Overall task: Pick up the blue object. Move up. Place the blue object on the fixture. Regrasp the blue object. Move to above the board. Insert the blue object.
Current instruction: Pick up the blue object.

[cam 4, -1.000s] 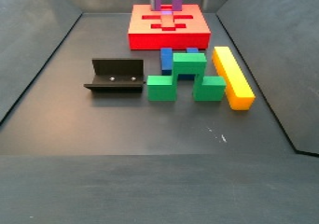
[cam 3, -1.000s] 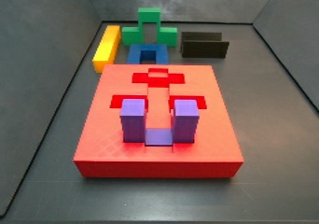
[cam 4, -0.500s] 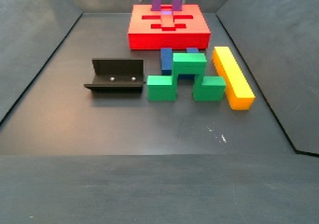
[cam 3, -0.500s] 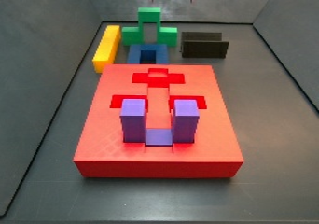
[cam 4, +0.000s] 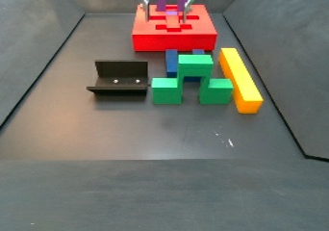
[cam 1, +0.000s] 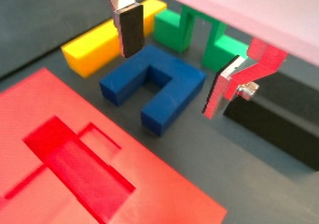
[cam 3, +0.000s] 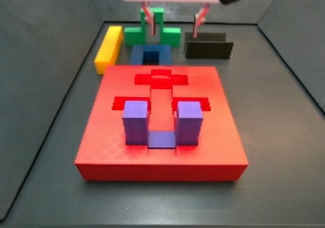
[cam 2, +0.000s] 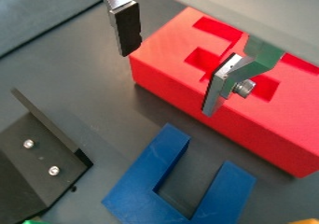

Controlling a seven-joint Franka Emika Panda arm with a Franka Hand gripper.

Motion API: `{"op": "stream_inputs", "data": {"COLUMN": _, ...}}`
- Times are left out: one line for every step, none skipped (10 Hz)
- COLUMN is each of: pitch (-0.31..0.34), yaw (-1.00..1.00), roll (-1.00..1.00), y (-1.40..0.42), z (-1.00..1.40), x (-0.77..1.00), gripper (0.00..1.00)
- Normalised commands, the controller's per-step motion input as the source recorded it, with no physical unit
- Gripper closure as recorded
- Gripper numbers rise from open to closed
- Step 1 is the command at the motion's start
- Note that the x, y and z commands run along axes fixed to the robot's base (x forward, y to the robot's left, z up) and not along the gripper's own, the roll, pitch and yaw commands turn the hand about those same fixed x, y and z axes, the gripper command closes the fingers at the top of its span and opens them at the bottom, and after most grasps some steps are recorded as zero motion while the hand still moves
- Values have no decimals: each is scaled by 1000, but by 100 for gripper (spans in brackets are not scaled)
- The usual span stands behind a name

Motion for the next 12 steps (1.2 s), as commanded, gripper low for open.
{"op": "stream_inputs", "data": {"pitch": 93, "yaw": 134, "roll": 14, "y": 86, "z": -483, "x": 240, "gripper": 0}}
{"op": "stream_inputs", "data": {"pitch": 83, "yaw": 131, "roll": 57, "y": 54, "z": -529, "x": 146, "gripper": 0}}
{"op": "stream_inputs", "data": {"pitch": 51, "yaw": 109, "roll": 161, "y": 0, "z": -520, "x": 49, "gripper": 0}}
{"op": "stream_inputs", "data": {"pitch": 34, "yaw": 0, "roll": 254, "y": -60, "z": -423, "x": 0, "gripper": 0}}
{"op": "stream_inputs", "data": {"pitch": 31, "yaw": 0, "roll": 189, "y": 0, "z": -317, "x": -103, "gripper": 0}}
{"op": "stream_inputs", "data": {"pitch": 31, "yaw": 0, "roll": 141, "y": 0, "z": -289, "x": -14, "gripper": 0}}
{"op": "stream_inputs", "data": {"pitch": 31, "yaw": 0, "roll": 141, "y": 49, "z": -260, "x": 0, "gripper": 0}}
{"op": "stream_inputs", "data": {"pitch": 14, "yaw": 3, "roll": 123, "y": 183, "z": -251, "x": 11, "gripper": 0}}
{"op": "stream_inputs", "data": {"pitch": 0, "yaw": 49, "roll": 61, "y": 317, "z": -289, "x": 0, "gripper": 0}}
{"op": "stream_inputs", "data": {"pitch": 26, "yaw": 114, "roll": 13, "y": 57, "z": -314, "x": 0, "gripper": 0}}
{"op": "stream_inputs", "data": {"pitch": 4, "yaw": 0, "roll": 13, "y": -46, "z": -294, "x": -180, "gripper": 0}}
{"op": "stream_inputs", "data": {"pitch": 0, "yaw": 0, "roll": 44, "y": -103, "z": -280, "x": -171, "gripper": 0}}
